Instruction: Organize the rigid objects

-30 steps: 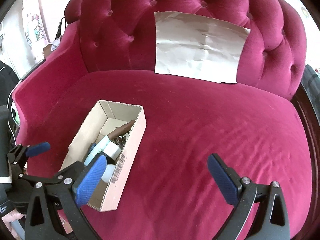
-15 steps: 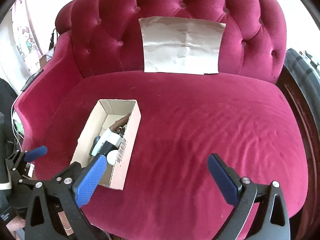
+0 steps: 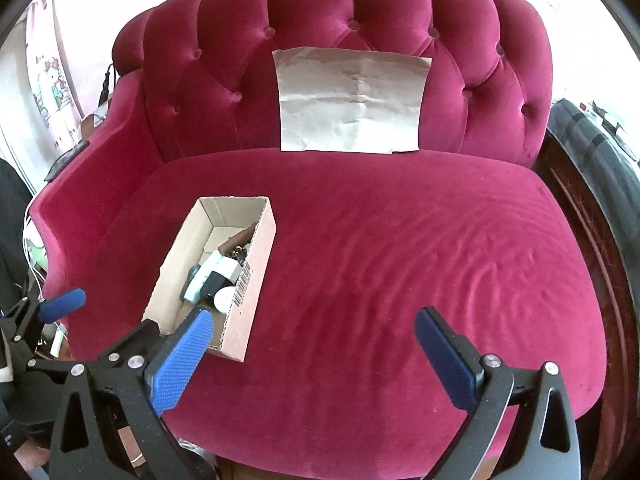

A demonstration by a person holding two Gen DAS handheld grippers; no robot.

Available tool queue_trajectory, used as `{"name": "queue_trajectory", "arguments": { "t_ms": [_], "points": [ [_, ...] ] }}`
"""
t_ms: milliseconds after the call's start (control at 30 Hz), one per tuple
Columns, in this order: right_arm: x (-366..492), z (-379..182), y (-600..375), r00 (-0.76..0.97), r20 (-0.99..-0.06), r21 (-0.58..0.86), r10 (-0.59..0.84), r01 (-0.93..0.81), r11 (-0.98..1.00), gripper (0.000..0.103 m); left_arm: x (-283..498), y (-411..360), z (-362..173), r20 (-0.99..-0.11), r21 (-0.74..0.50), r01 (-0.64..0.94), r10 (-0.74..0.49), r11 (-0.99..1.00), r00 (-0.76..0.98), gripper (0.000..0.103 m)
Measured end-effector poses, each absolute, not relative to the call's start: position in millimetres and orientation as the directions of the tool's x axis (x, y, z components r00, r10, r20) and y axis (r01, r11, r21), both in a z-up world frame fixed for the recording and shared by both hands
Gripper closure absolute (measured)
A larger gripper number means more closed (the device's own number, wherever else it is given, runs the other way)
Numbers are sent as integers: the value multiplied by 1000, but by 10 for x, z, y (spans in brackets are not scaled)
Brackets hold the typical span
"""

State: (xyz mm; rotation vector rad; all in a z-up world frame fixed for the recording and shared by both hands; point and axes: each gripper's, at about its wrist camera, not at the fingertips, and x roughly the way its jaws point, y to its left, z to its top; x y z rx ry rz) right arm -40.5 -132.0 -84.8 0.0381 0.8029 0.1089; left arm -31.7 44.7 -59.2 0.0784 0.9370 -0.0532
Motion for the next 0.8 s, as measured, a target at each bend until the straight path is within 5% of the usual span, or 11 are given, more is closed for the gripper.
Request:
{"name": "queue_trajectory", "arguments": {
  "t_ms": [800],
  "points": [
    [-471, -799, -1369, 700, -707, 70, 102, -75, 995, 0, -349, 329, -598, -806, 66, 93, -2, 993, 593, 0]
  ]
}}
